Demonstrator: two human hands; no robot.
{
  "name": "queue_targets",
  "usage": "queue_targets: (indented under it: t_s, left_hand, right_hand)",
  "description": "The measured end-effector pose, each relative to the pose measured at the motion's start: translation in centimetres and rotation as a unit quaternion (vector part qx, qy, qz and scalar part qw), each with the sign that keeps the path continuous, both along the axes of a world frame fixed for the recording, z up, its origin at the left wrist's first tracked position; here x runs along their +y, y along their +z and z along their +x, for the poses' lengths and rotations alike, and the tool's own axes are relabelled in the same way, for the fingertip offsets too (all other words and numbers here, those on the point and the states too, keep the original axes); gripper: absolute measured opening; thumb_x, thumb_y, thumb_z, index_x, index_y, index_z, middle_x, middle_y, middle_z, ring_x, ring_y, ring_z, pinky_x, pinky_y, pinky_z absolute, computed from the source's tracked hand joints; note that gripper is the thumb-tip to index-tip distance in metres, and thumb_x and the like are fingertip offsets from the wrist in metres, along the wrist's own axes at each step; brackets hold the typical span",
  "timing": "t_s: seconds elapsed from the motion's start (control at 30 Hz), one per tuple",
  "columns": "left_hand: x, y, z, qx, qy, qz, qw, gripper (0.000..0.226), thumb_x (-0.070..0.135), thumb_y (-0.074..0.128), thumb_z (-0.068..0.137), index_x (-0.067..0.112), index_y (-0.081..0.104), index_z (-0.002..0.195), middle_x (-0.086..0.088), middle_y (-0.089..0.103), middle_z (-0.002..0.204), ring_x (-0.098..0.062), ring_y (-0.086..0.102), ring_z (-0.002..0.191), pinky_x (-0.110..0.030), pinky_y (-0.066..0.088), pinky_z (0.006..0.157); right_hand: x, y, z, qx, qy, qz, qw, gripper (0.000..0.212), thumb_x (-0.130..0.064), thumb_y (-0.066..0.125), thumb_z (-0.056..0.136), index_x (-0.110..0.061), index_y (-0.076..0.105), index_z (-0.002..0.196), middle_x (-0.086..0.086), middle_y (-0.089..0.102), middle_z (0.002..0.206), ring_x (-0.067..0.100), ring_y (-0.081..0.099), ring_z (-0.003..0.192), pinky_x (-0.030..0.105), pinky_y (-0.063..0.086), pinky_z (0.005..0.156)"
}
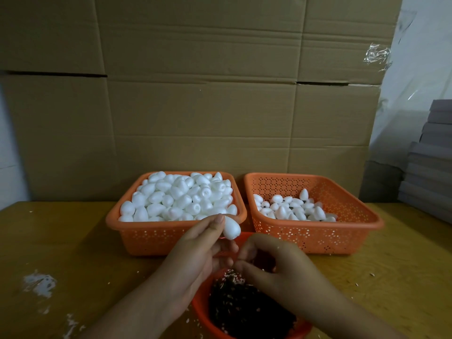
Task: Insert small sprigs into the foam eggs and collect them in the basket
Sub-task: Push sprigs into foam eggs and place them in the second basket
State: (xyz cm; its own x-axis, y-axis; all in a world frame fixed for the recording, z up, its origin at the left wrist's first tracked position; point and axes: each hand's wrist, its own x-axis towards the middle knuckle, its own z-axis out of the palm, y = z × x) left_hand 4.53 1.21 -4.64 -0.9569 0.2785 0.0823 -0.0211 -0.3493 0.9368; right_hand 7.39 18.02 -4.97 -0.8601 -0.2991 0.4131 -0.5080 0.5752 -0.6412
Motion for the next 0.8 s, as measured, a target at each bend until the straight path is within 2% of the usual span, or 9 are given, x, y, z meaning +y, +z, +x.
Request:
queue_targets:
  t_s: [0.1, 0.23, 0.37, 0.47, 0.57, 0.67, 0.8]
  left_hand:
    - [-0.1, -0.1, -0.2, -0.006, 0.0, 0.012, 1.0, 0.033, 0.031, 0.057, 0.087, 0.009, 0.069, 0.108, -0.012, 0.067, 0.084, -0.015, 0.065, 0.07, -0.025, 0.052, 0.056]
    - [-0.2, -0.3, -0.3, -0.001, 0.003, 0.015, 1.0, 0.035, 0.034, 0.06, 0.081, 0.012, 0.072, 0.105, -0.011, 0.07, 0.09, -0.016, 0.066, 0.073, -0.026, 0.053, 0.057]
    - [-0.3, -0.1, -0.3, 0.005, -0.003, 0.019, 1.0, 0.033, 0.032, 0.058, 0.084, 0.01, 0.072, 0.105, -0.013, 0.07, 0.095, -0.016, 0.066, 0.073, -0.026, 0.052, 0.057]
    - [-0.3, -0.1, -0.2, 0.007, -0.013, 0.018, 1.0, 0.029, 0.026, 0.054, 0.091, 0.009, 0.07, 0.108, -0.013, 0.072, 0.099, -0.017, 0.068, 0.077, -0.025, 0.053, 0.059]
    - [-0.3, 0.1, -0.1, 0.008, -0.015, 0.017, 1.0, 0.027, 0.016, 0.048, 0.098, 0.014, 0.074, 0.101, -0.014, 0.073, 0.102, -0.02, 0.071, 0.083, -0.024, 0.054, 0.06]
    - [-0.3, 0.4, 0.0, 0.0, -0.01, 0.03, 1.0, 0.032, 0.009, 0.044, 0.1, 0.015, 0.076, 0.096, -0.016, 0.073, 0.102, -0.023, 0.073, 0.086, -0.024, 0.056, 0.06]
    - [-0.3, 0.5, -0.1, -0.008, -0.009, 0.037, 0.999, 0.034, 0.005, 0.043, 0.1, 0.012, 0.077, 0.095, -0.018, 0.074, 0.102, -0.026, 0.074, 0.089, -0.026, 0.057, 0.061]
  right_hand:
    - [0.1, 0.5, -0.1, -0.04, -0.007, -0.089, 0.995, 0.009, -0.023, 0.075, 0.083, -0.025, 0.067, 0.08, -0.007, 0.068, 0.078, 0.003, 0.062, 0.07, 0.021, 0.046, 0.068]
    - [0.2, 1.0, -0.1, -0.08, -0.001, -0.168, 0.982, 0.008, -0.017, 0.074, 0.082, -0.014, 0.066, 0.082, -0.005, 0.065, 0.065, -0.002, 0.056, 0.059, 0.013, 0.041, 0.058]
    - [0.3, 1.3, -0.2, -0.09, -0.016, -0.232, 0.969, 0.018, -0.028, 0.071, 0.075, -0.012, 0.067, 0.081, -0.004, 0.057, 0.051, 0.002, 0.05, 0.046, 0.015, 0.039, 0.049]
    - [0.3, 1.3, -0.2, -0.075, -0.019, -0.25, 0.965, 0.02, -0.032, 0.068, 0.072, -0.014, 0.07, 0.08, -0.006, 0.054, 0.048, 0.002, 0.048, 0.045, 0.014, 0.037, 0.048]
    - [0.4, 1.2, -0.2, -0.073, -0.017, -0.256, 0.964, 0.021, -0.032, 0.066, 0.076, -0.012, 0.072, 0.082, -0.003, 0.055, 0.049, 0.004, 0.048, 0.045, 0.015, 0.038, 0.047]
    - [0.5, 1.2, -0.2, -0.083, -0.011, -0.259, 0.962, 0.011, -0.019, 0.064, 0.088, -0.012, 0.072, 0.088, 0.0, 0.058, 0.053, 0.008, 0.05, 0.046, 0.015, 0.04, 0.047]
    - [0.5, 1.0, -0.3, -0.084, -0.006, -0.223, 0.971, 0.018, -0.013, 0.06, 0.093, -0.023, 0.075, 0.09, -0.001, 0.059, 0.054, 0.007, 0.051, 0.048, 0.016, 0.041, 0.048]
